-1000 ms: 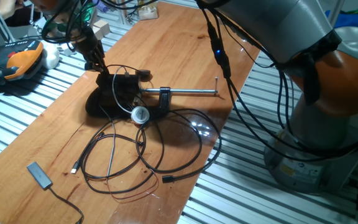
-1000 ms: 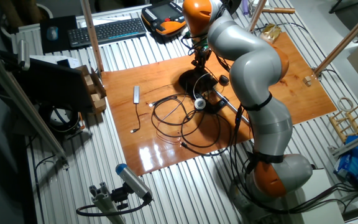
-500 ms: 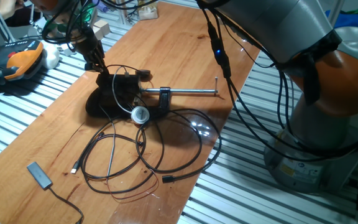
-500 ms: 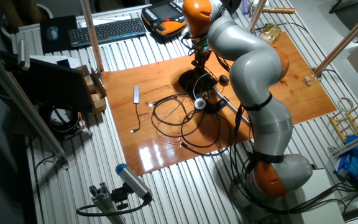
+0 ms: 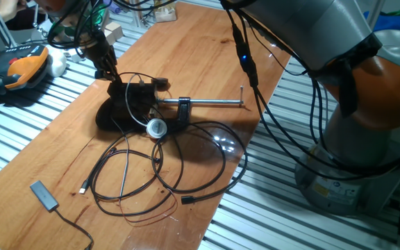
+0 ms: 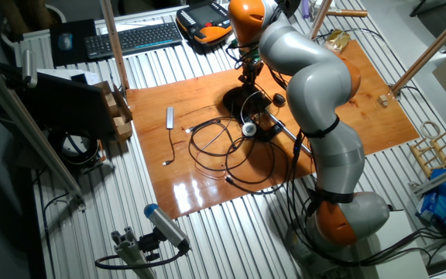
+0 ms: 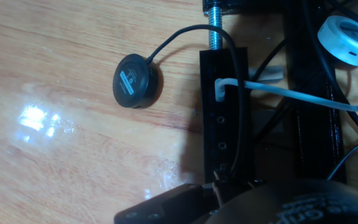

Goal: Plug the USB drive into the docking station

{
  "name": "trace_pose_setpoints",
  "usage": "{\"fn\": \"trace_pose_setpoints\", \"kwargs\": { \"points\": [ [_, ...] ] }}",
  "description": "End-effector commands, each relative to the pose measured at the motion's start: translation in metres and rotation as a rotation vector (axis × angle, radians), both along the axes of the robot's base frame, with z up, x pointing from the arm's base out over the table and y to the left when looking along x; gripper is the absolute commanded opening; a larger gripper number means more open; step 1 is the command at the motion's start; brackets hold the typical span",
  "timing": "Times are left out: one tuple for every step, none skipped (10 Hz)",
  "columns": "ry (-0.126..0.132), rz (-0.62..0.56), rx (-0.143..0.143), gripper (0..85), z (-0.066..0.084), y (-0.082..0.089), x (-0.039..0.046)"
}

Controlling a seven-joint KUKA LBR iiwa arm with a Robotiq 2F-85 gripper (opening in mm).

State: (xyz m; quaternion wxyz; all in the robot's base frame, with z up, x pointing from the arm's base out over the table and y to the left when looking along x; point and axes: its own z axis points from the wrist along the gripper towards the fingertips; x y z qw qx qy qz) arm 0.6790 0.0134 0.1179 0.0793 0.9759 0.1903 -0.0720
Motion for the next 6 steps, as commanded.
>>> {"fn": "trace_pose_setpoints", "kwargs": {
  "points": [
    [0.000, 0.004, 0.000, 0.0, -0.0006, 0.0000, -0.0001],
    [-0.003, 0.007, -0.001, 0.0, -0.0006, -0.0002, 0.0002],
    [-0.002, 0.010, -0.002, 0.0, -0.0005, -0.0004, 0.0004],
    [-0.001, 0.018, -0.001, 0.0, -0.0005, -0.0006, 0.0003],
    [0.003, 0.020, 0.001, 0.0, -0.0005, -0.0008, 0.0002],
    [0.007, 0.019, 0.002, 0.0, -0.0006, -0.0006, 0.0000]
  ]
}}
